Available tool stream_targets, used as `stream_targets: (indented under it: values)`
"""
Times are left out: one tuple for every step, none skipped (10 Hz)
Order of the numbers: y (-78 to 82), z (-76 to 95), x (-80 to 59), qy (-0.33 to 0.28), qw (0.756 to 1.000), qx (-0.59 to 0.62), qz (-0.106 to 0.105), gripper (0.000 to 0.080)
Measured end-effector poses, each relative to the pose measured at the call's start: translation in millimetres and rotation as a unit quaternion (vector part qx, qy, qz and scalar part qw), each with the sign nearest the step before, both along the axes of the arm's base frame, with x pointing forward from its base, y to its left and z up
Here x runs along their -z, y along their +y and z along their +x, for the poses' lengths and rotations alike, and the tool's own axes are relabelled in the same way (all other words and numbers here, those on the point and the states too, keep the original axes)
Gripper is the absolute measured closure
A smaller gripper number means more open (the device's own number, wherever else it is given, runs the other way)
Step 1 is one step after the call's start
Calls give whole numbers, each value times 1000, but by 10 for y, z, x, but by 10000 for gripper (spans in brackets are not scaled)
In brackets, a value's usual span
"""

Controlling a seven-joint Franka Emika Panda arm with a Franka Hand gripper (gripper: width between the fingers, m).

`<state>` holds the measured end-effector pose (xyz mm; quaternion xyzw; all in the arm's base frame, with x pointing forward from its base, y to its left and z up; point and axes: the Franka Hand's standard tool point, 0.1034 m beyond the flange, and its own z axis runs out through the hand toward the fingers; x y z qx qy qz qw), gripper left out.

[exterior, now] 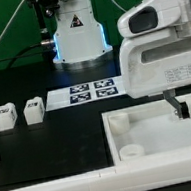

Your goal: Assemble one leg

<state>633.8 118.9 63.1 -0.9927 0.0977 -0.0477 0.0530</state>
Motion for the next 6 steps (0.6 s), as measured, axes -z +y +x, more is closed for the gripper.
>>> stream_targets:
  values:
    - [10,-2,0,4,999,38,6,278]
    - [27,-5,0,11,995,101,16,418]
    - [-1,-14,11,17,989,147,20,506]
    - [-7,-13,11,21,982,189,24,506]
    - [-13,-10,10,26,970,241,32,506]
    - [-24,-8,8,35,947,317,42,506]
